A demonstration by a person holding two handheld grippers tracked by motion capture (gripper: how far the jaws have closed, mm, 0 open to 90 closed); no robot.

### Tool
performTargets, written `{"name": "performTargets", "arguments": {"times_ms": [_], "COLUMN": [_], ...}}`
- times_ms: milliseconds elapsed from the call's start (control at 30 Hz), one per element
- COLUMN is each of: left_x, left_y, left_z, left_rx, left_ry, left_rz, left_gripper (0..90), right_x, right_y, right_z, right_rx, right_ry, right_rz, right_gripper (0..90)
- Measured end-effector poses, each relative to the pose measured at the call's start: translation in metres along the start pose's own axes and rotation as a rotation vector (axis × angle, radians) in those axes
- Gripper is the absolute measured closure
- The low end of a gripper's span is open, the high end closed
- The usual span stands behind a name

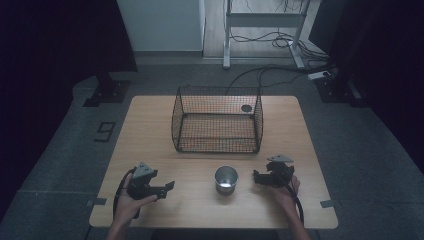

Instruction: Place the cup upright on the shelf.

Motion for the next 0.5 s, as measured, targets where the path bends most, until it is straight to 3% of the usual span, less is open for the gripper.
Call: {"name": "performTargets", "arguments": {"times_ms": [500], "left_x": [0.0003], "left_y": [0.0001], "left_z": [0.0003], "left_rx": [0.000], "left_ry": [0.006], "left_rz": [-0.001], "left_gripper": [16.4], "right_x": [0.0006], "right_y": [-0.0001], "right_z": [0.0001], "right_rx": [0.002], "right_ry": [0.002], "right_rz": [-0.002], "right_gripper": [0.2]}}
Point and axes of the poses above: each handheld gripper's, and its own axes: y roughly forward along the jaws, z roughly out of its top, x roughly to its right, the point moved 5 cm from there along y, roughly forward along the jaws, and after that the axes turned 5 degrees about -y, right-handed, at the moved point
